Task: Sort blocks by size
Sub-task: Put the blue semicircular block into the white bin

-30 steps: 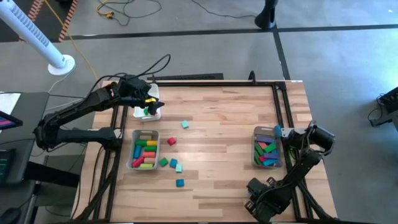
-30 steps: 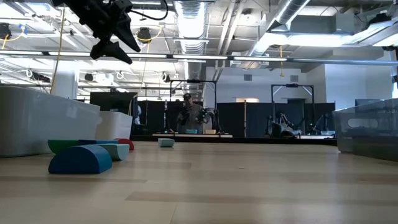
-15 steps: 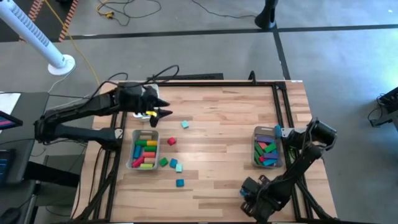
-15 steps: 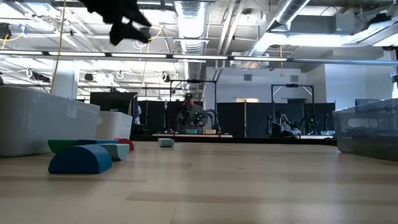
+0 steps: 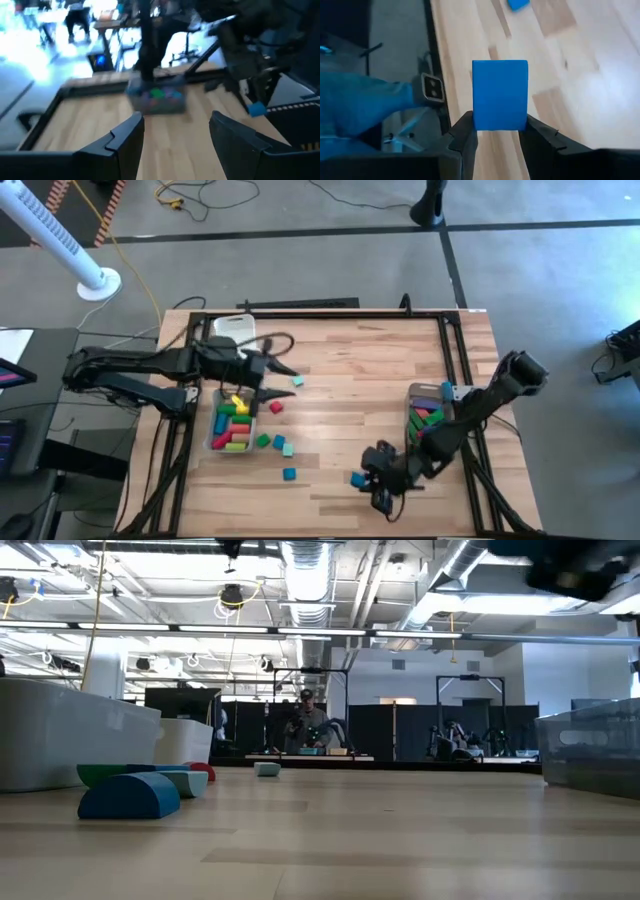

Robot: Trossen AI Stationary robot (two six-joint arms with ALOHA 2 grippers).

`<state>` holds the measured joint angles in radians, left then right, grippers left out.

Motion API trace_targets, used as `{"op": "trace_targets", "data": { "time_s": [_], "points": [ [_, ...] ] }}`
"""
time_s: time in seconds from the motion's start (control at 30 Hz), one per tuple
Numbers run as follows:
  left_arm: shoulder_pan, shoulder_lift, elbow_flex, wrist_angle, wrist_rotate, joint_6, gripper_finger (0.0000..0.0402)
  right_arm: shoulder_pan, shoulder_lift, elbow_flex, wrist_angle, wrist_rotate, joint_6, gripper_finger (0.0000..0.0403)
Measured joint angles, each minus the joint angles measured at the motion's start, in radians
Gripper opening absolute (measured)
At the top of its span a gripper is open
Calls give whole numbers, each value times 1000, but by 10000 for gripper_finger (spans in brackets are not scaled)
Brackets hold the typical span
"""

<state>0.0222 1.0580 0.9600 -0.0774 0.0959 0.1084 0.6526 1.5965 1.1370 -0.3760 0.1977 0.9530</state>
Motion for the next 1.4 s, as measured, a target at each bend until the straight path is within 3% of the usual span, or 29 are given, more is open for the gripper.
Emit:
{"op": "trace_targets", "data": {
  "time_s": [0.17, 0.4, 0.67, 0.9, 1.4],
  "points": [
    [-82, 102, 33, 80, 0, 56, 215, -90, -73, 1, 25, -112, -121, 150],
    [-159, 272, 143, 60, -3, 139, 215, -188, -132, 0, 45, -268, -205, 150],
    [-214, 405, 272, -35, -3, 228, 215, -261, -162, 1, 97, -346, -242, 151],
    [-239, 435, 337, -86, -23, 320, 215, -315, -170, 1, 143, -402, -247, 151],
    [-251, 471, 339, -64, -35, 380, 215, -430, -169, 0, 213, -536, -246, 151]
  ]
}}
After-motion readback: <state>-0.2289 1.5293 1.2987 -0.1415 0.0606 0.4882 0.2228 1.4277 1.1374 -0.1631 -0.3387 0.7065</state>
